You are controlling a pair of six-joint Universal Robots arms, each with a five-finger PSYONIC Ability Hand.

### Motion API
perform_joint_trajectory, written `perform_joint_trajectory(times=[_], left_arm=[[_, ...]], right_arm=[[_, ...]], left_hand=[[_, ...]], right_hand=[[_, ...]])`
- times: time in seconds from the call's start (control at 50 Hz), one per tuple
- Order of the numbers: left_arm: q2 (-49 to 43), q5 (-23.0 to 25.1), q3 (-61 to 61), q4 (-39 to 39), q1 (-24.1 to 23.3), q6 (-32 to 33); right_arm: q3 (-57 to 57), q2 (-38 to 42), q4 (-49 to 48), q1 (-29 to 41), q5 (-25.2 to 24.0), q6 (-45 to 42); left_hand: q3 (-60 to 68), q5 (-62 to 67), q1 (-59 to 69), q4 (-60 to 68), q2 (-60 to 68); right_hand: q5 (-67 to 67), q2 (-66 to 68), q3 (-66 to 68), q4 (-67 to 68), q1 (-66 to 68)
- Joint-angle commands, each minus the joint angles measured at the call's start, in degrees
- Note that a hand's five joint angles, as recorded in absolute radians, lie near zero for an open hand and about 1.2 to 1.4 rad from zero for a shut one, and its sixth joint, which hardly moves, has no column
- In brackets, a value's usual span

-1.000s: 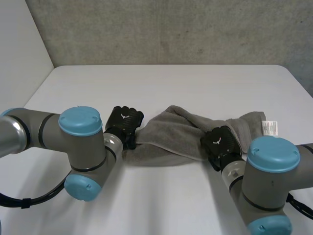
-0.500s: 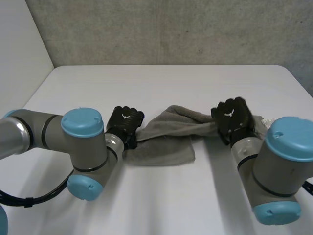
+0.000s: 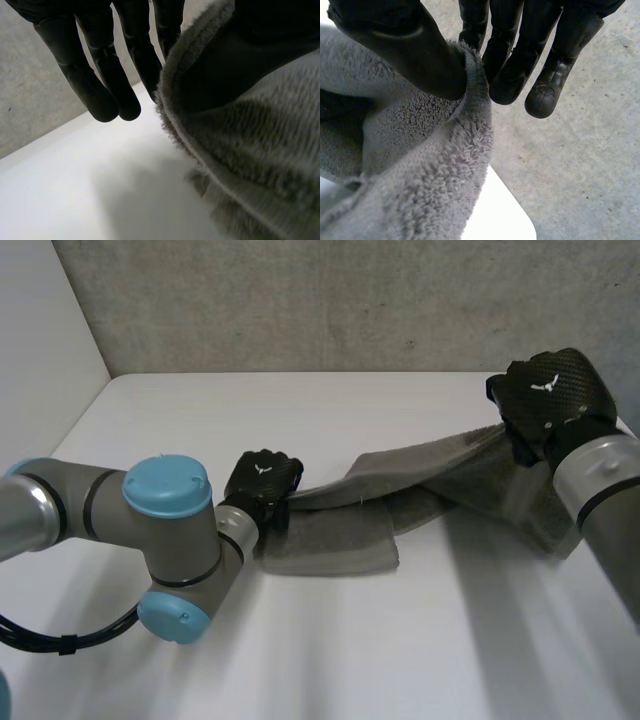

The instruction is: Fold the towel.

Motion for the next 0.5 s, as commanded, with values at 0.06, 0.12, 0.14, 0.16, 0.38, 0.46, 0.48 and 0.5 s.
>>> perform_joint_trajectory(times=[0.06,0.12,0.14,0.16,0.38,0.46,0.48,0.5], left_arm=[[4.0,2.4,3.6,-0.7,1.6,0.1],[4.2,2.4,5.3,-0.7,2.3,0.9],[4.2,2.3,7.1,-0.6,3.2,2.2],[4.1,2.2,9.0,-0.6,3.9,4.1],[3.9,0.9,21.2,19.4,5.7,17.6],[6.6,-0.1,20.6,30.0,6.3,16.5],[7.7,-0.2,19.7,31.5,6.3,15.6],[7.7,-0.2,19.7,31.5,6.3,15.6]], right_arm=[[-16.8,8.8,12.7,-2.6,-3.7,-3.1],[-20.3,11.4,13.5,-2.5,-3.8,-4.4],[-23.4,13.9,13.7,-2.1,-3.3,-5.9],[-26.3,16.4,13.7,-1.7,-3.2,-7.4],[-39.4,26.5,-26.3,-0.5,-1.6,-10.8],[-34.9,24.8,-43.7,-0.2,-1.8,-10.7],[-33.1,23.7,-46.2,-0.1,-2.9,-10.5],[-33.0,23.7,-46.2,-0.1,-2.9,-10.5]], left_hand=[[-8.1,-15.6,-3.7,-7.1,-6.4],[-8.1,-15.6,-3.7,-7.1,-6.4],[-8.1,-15.6,-3.7,-7.1,-6.4],[-8.1,-15.6,-3.7,-7.1,-6.4],[-8.1,-15.6,-3.7,-7.1,-6.4],[-8.1,-15.6,-3.7,-7.1,-6.4],[-8.1,-15.6,-3.7,-7.1,-6.4],[-8.1,-15.6,-3.7,-7.1,-6.4]], right_hand=[[3.0,4.8,3.5,3.2,3.4],[3.0,4.8,3.5,3.2,3.4],[3.0,4.8,3.5,3.2,3.4],[3.0,4.8,3.5,3.2,3.4],[3.0,4.8,3.5,3.2,3.4],[3.0,4.8,3.5,3.2,3.4],[3.0,4.8,3.5,3.2,3.4],[3.0,4.8,3.5,3.2,3.4]])
